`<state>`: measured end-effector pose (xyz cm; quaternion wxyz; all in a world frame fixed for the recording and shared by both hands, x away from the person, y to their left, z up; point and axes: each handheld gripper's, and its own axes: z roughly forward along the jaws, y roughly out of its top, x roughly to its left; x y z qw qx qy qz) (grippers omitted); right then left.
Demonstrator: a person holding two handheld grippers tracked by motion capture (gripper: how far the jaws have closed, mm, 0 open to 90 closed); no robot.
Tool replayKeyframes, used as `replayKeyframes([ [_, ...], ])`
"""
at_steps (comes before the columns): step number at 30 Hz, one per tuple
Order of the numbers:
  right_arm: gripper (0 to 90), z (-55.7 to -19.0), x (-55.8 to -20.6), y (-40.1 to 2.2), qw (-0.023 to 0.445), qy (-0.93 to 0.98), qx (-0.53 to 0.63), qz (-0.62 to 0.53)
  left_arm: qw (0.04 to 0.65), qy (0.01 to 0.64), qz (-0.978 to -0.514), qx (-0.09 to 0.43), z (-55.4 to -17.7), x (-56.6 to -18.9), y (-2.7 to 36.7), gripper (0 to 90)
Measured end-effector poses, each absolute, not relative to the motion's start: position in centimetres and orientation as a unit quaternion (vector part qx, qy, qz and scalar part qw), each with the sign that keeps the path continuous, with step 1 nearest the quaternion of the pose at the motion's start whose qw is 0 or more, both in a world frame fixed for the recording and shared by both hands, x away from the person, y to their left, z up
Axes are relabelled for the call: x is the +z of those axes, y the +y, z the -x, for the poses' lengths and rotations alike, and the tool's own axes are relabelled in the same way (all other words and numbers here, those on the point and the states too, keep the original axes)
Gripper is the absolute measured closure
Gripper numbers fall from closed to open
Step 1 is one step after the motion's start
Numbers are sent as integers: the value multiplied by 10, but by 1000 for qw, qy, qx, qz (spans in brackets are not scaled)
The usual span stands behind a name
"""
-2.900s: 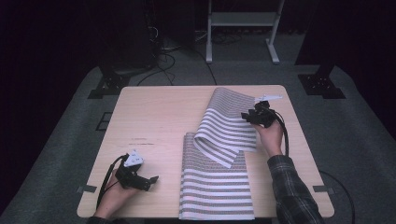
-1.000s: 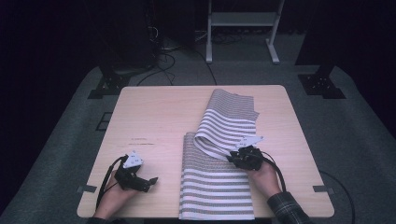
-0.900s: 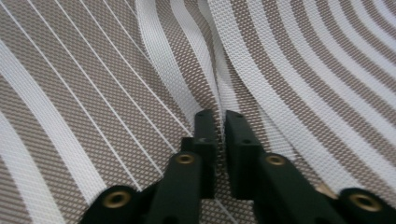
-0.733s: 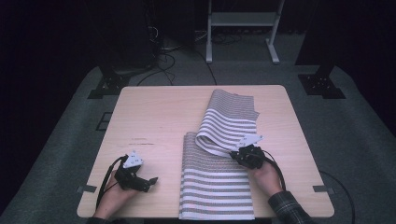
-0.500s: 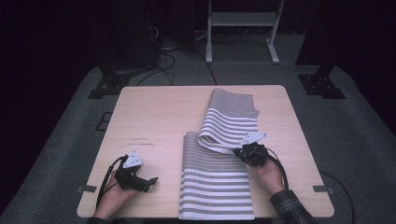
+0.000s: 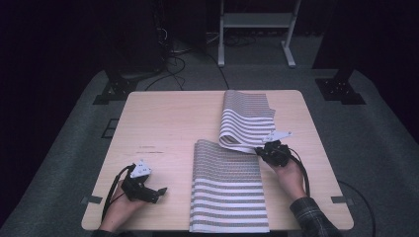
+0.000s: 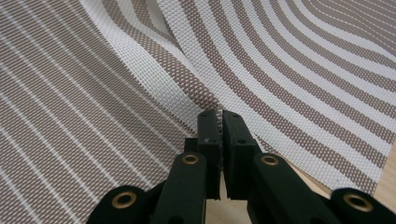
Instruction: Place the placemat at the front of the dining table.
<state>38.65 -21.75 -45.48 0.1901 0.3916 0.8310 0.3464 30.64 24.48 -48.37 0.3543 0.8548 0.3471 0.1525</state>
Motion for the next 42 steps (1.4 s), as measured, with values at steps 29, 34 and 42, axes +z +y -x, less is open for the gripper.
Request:
replayKeyframes([
  [29,855,-434,-458,-248,197,795,335,-466,356,347,-854,153,-307,-484,245,0],
  [34,750,-433,-460,-252,188,793,345,-464,355,347,-855,152,-307,-484,245,0],
  [42,449,-425,-457,-258,153,793,362,-466,355,347,-854,152,-307,-484,245,0],
])
